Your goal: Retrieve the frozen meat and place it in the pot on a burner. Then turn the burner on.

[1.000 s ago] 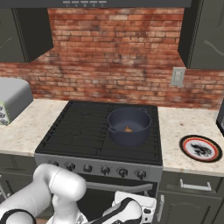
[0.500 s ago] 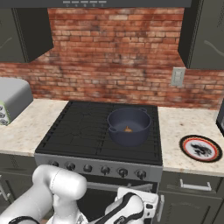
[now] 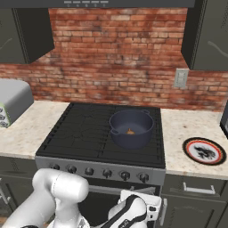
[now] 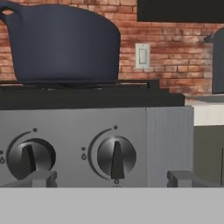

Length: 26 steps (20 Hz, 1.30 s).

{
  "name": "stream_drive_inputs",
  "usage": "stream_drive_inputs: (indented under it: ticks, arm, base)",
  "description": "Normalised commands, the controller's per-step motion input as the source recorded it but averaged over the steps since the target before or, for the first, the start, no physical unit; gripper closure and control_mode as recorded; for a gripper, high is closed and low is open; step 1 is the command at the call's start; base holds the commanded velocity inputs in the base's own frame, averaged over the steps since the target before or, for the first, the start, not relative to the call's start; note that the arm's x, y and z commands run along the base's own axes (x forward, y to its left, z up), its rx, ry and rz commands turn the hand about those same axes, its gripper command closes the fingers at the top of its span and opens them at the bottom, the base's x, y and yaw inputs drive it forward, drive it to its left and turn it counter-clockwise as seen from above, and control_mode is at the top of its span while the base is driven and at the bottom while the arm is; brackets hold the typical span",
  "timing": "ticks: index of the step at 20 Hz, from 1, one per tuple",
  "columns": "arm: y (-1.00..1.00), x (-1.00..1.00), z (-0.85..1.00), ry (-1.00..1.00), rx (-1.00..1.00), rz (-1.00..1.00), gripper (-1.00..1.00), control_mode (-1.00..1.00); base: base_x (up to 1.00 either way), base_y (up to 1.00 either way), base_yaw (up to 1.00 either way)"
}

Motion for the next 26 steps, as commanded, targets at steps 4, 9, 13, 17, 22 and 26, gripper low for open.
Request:
stream_drive_inputs:
  ticks: [4,9,13,17,22,26]
  arm:
    - [0.00,0.10,-0.03,0.00,0.00,0.00,-1.00,-1.00]
    - [-0.01,0.19,0.00,0.05,0.00,0.00,-1.00,-1.00]
    - [-0.04,0.20,0.00,0.05,0.00,0.00,-1.00,-1.00]
    - [-0.01,0.16,0.00,0.03,0.00,0.00,-1.00,-1.00]
    - [0.00,0.10,-0.01,0.00,0.00,0.00,-1.00,-1.00]
    - [0.00,0.04,-0.01,0.00,0.00,0.00,-1.00,-1.00]
  base:
    - [0.00,0.00,0.00]
    - [0.00,0.00,0.00]
    - [0.00,0.00,0.00]
    - [0.00,0.00,0.00]
    - [0.00,0.00,0.00]
    - [0.00,0.00,0.00]
